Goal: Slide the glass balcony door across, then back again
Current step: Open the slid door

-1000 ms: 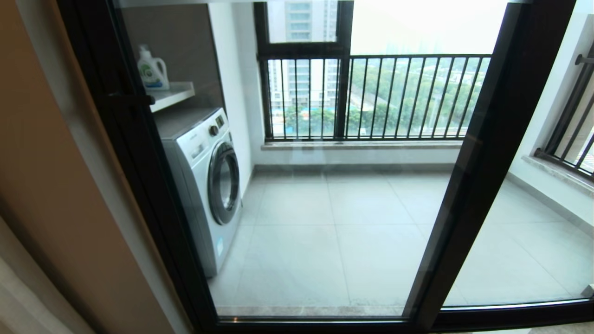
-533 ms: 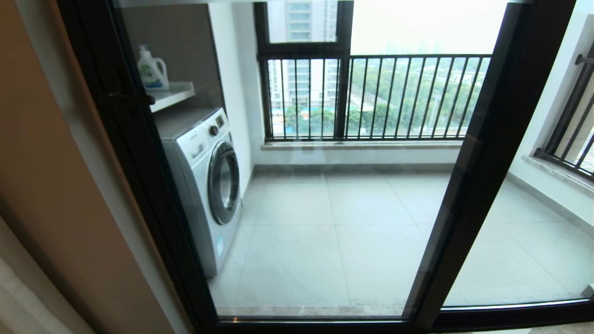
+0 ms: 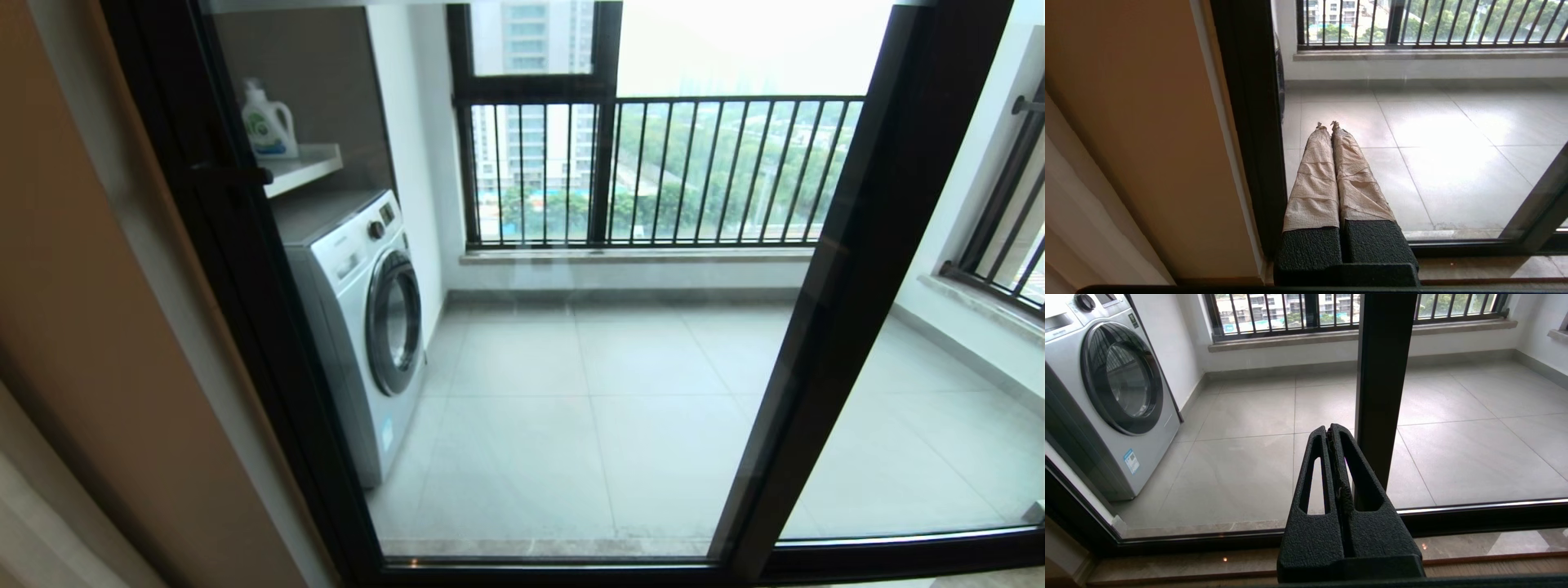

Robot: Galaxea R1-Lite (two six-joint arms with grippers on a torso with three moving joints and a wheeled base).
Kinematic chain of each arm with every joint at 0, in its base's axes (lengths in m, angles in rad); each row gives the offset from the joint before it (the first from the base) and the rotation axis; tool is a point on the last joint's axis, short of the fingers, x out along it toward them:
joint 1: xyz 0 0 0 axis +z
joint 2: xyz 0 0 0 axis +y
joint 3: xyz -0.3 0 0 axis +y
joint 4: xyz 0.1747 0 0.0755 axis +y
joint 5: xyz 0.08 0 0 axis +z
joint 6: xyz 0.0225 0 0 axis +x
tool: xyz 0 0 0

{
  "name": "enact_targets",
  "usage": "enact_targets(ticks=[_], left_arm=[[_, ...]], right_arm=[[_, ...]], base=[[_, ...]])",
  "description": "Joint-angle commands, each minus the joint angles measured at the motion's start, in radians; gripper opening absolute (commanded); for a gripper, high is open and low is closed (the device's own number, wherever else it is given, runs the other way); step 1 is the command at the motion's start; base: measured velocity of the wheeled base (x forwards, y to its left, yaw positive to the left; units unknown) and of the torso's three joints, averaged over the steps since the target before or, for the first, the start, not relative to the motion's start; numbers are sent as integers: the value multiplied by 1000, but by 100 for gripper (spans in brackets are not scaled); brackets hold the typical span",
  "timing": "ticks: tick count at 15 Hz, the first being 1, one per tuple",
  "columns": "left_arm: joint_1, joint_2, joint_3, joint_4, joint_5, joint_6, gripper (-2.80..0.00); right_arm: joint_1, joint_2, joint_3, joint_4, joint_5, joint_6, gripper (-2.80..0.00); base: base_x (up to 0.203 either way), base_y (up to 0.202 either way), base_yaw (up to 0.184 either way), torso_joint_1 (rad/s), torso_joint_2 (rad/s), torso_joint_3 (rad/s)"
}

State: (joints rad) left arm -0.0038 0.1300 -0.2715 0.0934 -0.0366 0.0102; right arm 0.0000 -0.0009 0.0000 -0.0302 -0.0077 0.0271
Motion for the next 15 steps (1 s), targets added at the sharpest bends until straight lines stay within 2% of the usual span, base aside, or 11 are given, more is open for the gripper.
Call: enact_targets(ticks=[1,4,7,11,15], left_arm=[[0,214,-94,-14,-21,1,-280],[-1,489,-204,-160,-35,0,-280],[-5,728,-393,-259,-43,-5,-280],[-10,964,-615,-292,-46,-12,-280],[-20,1147,-752,-296,-44,-15,-280]], right_arm=[[0,1,12,0,0,1,-280],[0,1,12,0,0,1,-280],[0,1,12,0,0,1,-280],[0,1,12,0,0,1,-280],[0,1,12,0,0,1,-280]], base=[[0,0,0,0,0,0],[0,0,0,0,0,0],[0,0,0,0,0,0],[0,0,0,0,0,0],[0,0,0,0,0,0]])
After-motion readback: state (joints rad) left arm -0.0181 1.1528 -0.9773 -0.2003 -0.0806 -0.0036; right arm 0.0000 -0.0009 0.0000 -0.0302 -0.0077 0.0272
